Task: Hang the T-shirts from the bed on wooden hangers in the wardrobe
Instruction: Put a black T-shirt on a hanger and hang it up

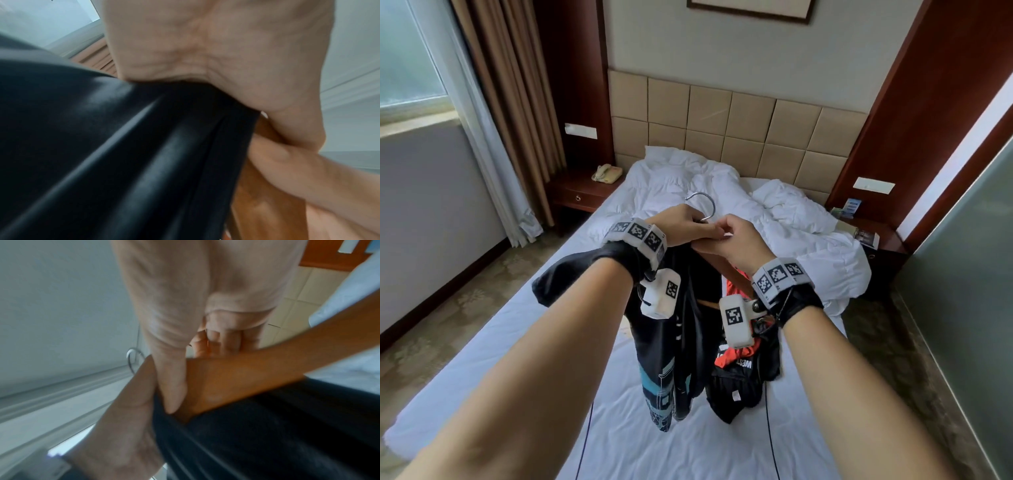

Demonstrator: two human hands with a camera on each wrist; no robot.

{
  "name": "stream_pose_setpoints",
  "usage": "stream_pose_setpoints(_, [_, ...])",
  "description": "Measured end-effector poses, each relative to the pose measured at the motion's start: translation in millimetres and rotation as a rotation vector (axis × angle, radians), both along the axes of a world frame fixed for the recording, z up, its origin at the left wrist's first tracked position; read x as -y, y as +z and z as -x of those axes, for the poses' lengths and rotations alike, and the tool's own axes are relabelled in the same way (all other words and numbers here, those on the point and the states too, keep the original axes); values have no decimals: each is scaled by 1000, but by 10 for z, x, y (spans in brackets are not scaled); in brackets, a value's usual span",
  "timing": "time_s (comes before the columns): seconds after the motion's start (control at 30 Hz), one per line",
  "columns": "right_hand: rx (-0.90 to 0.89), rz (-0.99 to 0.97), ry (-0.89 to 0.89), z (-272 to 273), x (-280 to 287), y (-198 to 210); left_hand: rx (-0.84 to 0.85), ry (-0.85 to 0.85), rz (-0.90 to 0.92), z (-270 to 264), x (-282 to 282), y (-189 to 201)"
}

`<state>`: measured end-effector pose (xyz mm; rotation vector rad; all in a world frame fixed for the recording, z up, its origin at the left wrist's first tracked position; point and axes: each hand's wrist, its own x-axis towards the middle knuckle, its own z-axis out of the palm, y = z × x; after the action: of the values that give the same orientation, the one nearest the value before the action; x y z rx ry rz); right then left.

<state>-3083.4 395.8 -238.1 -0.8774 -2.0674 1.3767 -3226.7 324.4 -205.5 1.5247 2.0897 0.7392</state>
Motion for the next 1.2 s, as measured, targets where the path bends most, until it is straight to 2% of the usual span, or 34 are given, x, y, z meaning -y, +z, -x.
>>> stream_pose_setpoints(0.13, [115,36,169,-90,-157,117,-26,32,-35,36,44,64])
stream_pose_setpoints(0.27, [4,229,228,-52,-250,202,-12,84,-72,74,72,145])
stream_pose_setpoints(0.33, [-1,234,222,-12,-280,237,1,102,-87,80,79,164])
stream_pose_setpoints(0.63, [308,-298,164,247,-323,349,-74,103,-132,93,83,173])
stream_pose_setpoints(0.8, [418,-445,133,366,-266,350,-97,105,-171,149,139,189])
stream_pose_setpoints(0.93, [566,-672,-55,394,-193,357,-74,132,-159,178,176,214])
stream_pose_setpoints(1.07, [625,-630,-159,406,-231,268,-47,141,-180,185,234,264])
stream_pose_setpoints(1.2, [612,-537,-203,339,-293,167,-135,199,-209,198,262,296])
